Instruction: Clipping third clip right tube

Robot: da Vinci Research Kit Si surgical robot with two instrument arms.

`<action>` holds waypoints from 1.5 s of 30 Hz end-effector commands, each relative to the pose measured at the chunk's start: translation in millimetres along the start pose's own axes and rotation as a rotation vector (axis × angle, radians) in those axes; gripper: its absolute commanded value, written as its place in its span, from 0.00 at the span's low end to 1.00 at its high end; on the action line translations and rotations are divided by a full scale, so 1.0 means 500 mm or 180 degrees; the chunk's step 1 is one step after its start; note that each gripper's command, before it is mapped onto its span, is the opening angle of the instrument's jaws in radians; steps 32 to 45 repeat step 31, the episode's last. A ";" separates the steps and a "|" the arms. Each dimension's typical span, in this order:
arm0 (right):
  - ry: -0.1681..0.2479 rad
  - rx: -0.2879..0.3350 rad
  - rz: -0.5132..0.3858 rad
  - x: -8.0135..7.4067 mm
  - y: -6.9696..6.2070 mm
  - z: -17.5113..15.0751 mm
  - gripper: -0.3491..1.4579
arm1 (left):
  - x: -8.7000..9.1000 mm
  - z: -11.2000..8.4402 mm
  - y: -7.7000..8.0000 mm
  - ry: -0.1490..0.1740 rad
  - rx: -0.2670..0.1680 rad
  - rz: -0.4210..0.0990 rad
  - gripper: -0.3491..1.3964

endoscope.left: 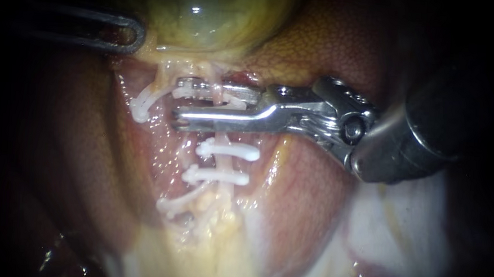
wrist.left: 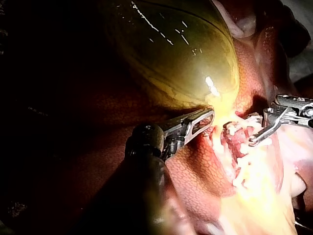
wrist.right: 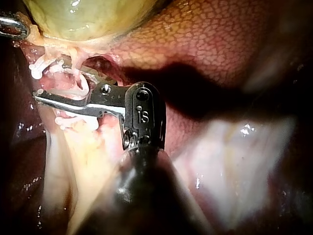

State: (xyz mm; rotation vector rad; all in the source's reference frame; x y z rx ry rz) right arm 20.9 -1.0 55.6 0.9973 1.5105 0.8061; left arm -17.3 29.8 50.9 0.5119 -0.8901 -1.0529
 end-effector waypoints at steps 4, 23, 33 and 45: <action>-0.0006 -0.0026 0.0076 0.0003 -0.0002 -0.0004 0.31 | 0.0000 0.0001 0.0001 0.0000 -0.0002 0.0001 0.00; 0.0006 -0.0111 0.0174 -0.0004 0.0015 -0.0025 0.00 | 0.0000 0.0001 0.0000 0.0000 -0.0002 0.0000 0.00; -0.0002 -0.0102 0.0168 -0.0007 0.0020 -0.0027 0.00 | 0.0000 0.0000 0.0000 0.0000 -0.0002 0.0000 0.00; -0.0002 -0.0102 0.0168 -0.0007 0.0020 -0.0027 0.00 | 0.0000 0.0000 0.0000 0.0000 -0.0002 0.0000 0.00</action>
